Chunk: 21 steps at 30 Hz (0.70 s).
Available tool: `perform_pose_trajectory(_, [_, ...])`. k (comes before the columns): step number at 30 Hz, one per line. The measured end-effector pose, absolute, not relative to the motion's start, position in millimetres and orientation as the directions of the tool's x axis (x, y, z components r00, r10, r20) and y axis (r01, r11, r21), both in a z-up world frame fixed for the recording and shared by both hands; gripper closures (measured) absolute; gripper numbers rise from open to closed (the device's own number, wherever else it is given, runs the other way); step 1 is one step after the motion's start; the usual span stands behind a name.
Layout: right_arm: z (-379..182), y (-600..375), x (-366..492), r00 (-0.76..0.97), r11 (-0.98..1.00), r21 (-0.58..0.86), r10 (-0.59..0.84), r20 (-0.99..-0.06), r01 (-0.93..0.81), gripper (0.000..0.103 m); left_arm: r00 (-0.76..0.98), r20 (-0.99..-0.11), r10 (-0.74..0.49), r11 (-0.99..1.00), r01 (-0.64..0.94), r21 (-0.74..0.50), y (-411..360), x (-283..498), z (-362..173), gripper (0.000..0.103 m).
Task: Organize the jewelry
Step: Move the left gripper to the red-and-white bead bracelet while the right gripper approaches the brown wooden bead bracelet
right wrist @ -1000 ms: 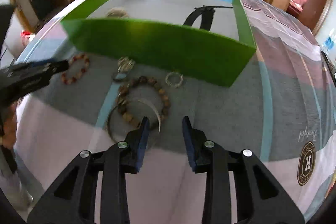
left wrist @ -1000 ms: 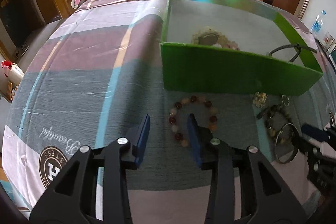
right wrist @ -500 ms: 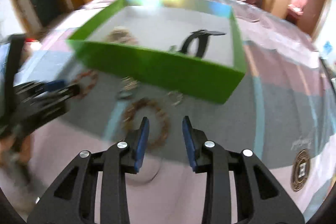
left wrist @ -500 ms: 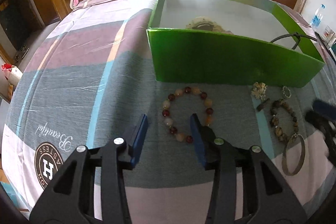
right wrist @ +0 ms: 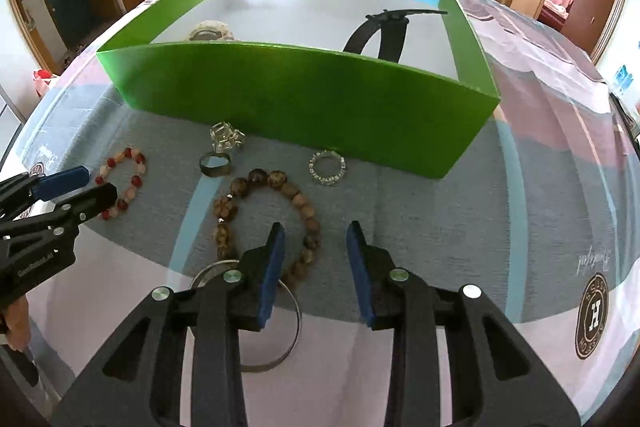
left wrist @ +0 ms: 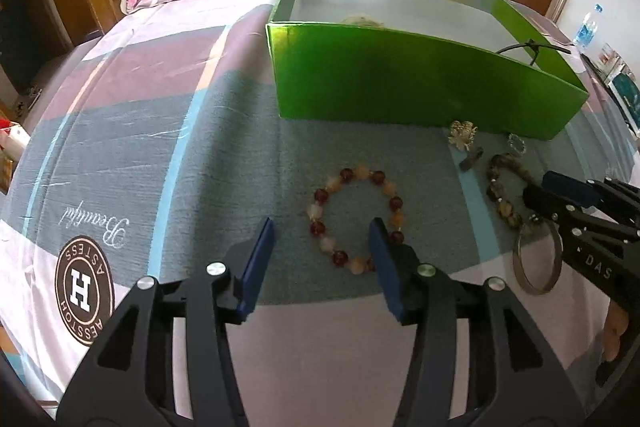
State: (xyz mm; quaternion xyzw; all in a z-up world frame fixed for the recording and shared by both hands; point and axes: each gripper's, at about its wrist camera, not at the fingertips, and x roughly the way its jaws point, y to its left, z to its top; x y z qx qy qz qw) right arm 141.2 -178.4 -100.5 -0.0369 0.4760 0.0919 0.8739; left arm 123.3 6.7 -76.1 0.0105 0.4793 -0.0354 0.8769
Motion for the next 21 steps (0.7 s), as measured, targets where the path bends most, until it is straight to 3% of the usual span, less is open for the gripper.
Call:
perform_pose_trajectory(6, [-101, -182, 138, 0.552, 0.981, 0.022, 0.128, -0.824, -0.195, 0.069, 0.564, -0.825, 0.006, 1.0, 0.016, 0.019, -7, 114, -77, 0.055])
perform_pose_trajectory(18, [-102, -183, 127, 0.573, 0.979, 0.029, 0.142, -0.807, -0.201, 0.068, 0.589, -0.808, -0.004, 1.0, 0.013, 0.005, -9, 104, -78, 0.053])
perform_pose_trajectory(21, [-101, -179, 126, 0.574, 0.975, 0.031, 0.156, -0.804, -0.221, 0.073, 0.591, -0.807, -0.005, 1.0, 0.014, 0.005, -9, 103, -78, 0.055])
